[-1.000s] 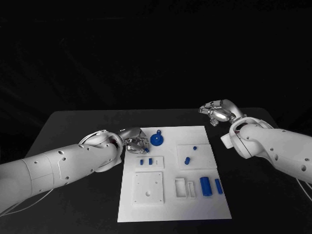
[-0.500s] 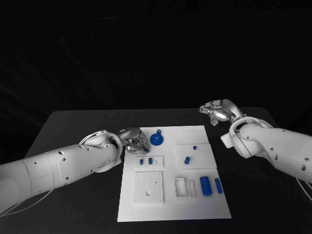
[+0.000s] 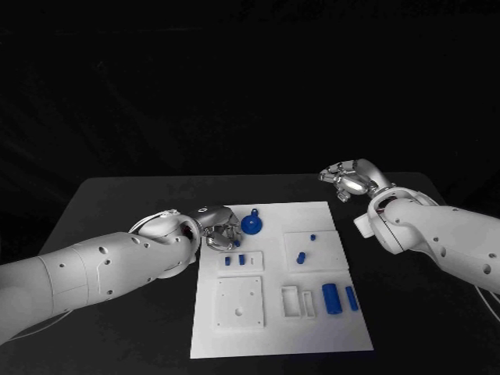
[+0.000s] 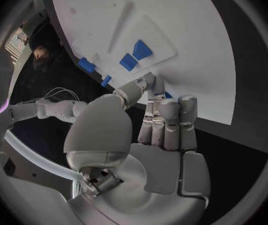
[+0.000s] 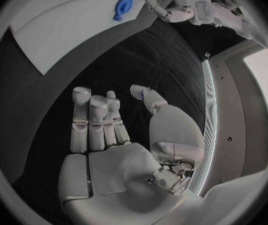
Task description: Assemble the parts on the task board
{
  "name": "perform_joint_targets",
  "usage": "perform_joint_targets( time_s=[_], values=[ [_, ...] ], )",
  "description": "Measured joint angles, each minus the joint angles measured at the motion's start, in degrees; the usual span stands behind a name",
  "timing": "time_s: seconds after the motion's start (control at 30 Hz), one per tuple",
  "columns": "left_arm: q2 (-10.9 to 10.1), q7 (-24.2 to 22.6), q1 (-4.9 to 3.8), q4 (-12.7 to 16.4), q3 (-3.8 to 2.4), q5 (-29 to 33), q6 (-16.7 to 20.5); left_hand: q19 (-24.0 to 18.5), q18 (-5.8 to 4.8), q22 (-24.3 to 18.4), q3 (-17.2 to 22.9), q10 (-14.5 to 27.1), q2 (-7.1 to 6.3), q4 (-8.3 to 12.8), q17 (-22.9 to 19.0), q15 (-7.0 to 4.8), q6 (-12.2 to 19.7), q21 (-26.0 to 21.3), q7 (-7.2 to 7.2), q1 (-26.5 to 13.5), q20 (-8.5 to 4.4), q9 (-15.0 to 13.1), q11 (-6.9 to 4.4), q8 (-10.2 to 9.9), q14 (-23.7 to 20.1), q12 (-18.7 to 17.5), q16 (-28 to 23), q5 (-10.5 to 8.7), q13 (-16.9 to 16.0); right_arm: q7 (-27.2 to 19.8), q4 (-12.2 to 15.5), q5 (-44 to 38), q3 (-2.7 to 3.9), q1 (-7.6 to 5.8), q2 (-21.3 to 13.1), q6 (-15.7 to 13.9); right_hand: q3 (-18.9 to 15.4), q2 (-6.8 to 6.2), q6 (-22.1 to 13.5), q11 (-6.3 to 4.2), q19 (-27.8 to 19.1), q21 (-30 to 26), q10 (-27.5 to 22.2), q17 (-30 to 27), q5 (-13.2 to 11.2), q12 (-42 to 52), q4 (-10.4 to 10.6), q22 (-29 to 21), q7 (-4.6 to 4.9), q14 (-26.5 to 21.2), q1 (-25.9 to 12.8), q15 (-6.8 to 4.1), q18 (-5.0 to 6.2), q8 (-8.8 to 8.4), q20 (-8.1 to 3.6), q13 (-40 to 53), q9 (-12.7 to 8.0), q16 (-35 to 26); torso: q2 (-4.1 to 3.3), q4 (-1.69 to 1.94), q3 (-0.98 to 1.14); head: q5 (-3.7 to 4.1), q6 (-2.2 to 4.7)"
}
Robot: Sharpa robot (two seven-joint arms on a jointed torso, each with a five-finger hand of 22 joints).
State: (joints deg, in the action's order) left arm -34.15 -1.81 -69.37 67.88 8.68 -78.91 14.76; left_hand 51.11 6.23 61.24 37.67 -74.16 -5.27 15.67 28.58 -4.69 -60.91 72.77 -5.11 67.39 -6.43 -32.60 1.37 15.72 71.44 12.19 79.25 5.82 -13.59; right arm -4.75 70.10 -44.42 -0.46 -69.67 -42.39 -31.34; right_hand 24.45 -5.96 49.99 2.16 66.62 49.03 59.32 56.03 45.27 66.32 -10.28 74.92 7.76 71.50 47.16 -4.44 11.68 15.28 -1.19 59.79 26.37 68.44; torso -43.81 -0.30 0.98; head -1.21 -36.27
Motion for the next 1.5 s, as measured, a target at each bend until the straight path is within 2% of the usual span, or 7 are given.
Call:
perform_joint_targets(
  time_s=[0.43,0.87,0.93,1.0,1.07,1.3,1.5],
  values=[
    [0.42,1.11,-0.29,0.47,0.33,-9.09,0.14,0.0,0.08,-0.01,0.01,-0.38,0.09,0.02,-0.05,0.0,0.0,0.0,0.0,0.1,0.01,-0.16,-0.03,0.1,0.0,-0.23,0.0,0.0,0.03,0.0,0.09,0.0,0.0,0.0,-0.11,0.0,0.0,0.0,0.01,0.0,0.0,0.0,0.0,0.0,0.0,0.08,0.0,-0.01,-0.03,-0.05,0.0,0.05,0.0,0.0,0.0,0.0,0.0,0.0,0.01,-0.01,0.05,0.03,-0.01],
    [0.23,1.63,-0.15,0.84,0.7,-12.06,1.14,0.23,0.18,-0.02,0.38,-0.37,0.14,-0.05,-0.18,-0.16,-0.2,-0.01,0.21,0.19,-0.2,-0.07,-0.04,0.03,0.17,-0.23,0.0,-0.02,-0.02,0.0,0.14,0.0,0.0,0.0,-0.17,0.02,0.0,0.0,0.17,-0.15,0.0,0.0,-0.15,0.0,0.0,0.18,0.0,-0.01,0.05,0.11,0.0,-0.1,0.0,0.0,0.0,-0.05,0.0,0.0,0.01,0.04,-0.03,0.07,0.12],
    [0.15,1.63,-0.11,0.84,0.74,-12.02,1.53,0.31,0.21,-0.02,0.42,-0.37,-0.3,-0.08,-0.2,-0.2,-0.16,-0.01,0.16,0.63,-0.13,-0.05,-0.04,-0.09,0.21,-0.24,0.0,-0.35,0.0,0.0,0.13,0.0,0.0,0.0,-0.18,0.02,0.0,0.0,0.17,-0.15,0.0,0.0,-0.15,0.0,0.0,0.18,0.0,-0.01,0.04,0.11,0.0,-0.1,0.0,0.0,0.0,-0.05,0.0,0.0,0.01,0.04,-0.03,0.08,0.16],
    [0.03,1.61,-0.05,0.76,0.81,-11.87,1.93,0.32,0.24,-0.04,0.64,-0.37,-0.64,-0.03,-0.28,-0.2,1.3,-0.01,-1.27,1.29,-0.13,0.35,-0.04,-0.94,0.21,-0.4,0.0,-1.02,0.04,0.0,0.11,0.0,0.0,0.0,-0.19,0.02,0.0,0.0,0.17,-0.15,0.0,0.0,-0.15,0.0,0.0,0.18,0.0,-0.01,0.04,0.1,0.0,-0.1,0.0,0.0,0.0,-0.05,0.0,0.0,0.01,0.04,-0.03,0.08,0.21],
    [-0.18,1.6,0.03,0.63,0.89,-11.72,2.2,0.32,0.24,-0.11,0.82,-0.33,-1.04,0.02,-0.35,-0.2,2.36,-0.01,-1.66,1.65,-0.13,0.78,-0.01,-1.69,0.21,-0.51,0.0,-1.2,0.03,0.0,0.09,0.0,0.0,0.01,-0.2,0.02,0.0,0.0,0.17,-0.15,0.0,0.0,-0.15,0.0,0.0,0.17,0.0,-0.01,0.04,0.11,0.0,-0.1,0.0,0.0,0.0,-0.05,0.0,0.0,0.01,0.04,-0.03,0.08,0.24],
    [-0.4,1.61,0.29,0.45,1.06,-11.04,2.83,0.3,0.16,-0.28,1.0,1.38,-3.38,-0.12,-0.55,0.4,7.26,-0.04,-3.04,2.36,-0.11,2.14,1.11,-4.07,-0.39,-1.93,-0.24,-1.88,0.45,0.0,0.07,0.0,0.0,0.02,-0.22,0.05,0.0,0.0,0.18,-0.15,0.0,0.0,-0.14,0.0,0.0,0.17,0.0,-0.01,0.03,0.09,0.0,-0.09,0.0,0.0,0.0,-0.05,0.0,0.0,0.0,0.04,-0.04,0.13,0.27],
    [-0.62,1.74,0.26,0.08,1.03,-10.55,3.44,0.06,-0.02,-0.35,1.0,2.34,-3.85,-0.12,-0.68,0.73,8.7,-0.33,-2.94,2.79,-0.32,2.58,1.57,-4.62,-0.5,-2.45,-0.49,-1.88,0.69,0.03,0.07,-0.06,0.0,0.04,-0.25,0.2,0.24,0.0,-0.02,-0.14,0.0,0.0,-0.14,-0.06,0.0,0.17,-0.24,-0.02,0.21,0.07,0.0,-0.06,0.0,0.0,0.0,-0.13,0.0,0.0,0.0,0.02,-0.05,0.14,0.31]
  ],
)
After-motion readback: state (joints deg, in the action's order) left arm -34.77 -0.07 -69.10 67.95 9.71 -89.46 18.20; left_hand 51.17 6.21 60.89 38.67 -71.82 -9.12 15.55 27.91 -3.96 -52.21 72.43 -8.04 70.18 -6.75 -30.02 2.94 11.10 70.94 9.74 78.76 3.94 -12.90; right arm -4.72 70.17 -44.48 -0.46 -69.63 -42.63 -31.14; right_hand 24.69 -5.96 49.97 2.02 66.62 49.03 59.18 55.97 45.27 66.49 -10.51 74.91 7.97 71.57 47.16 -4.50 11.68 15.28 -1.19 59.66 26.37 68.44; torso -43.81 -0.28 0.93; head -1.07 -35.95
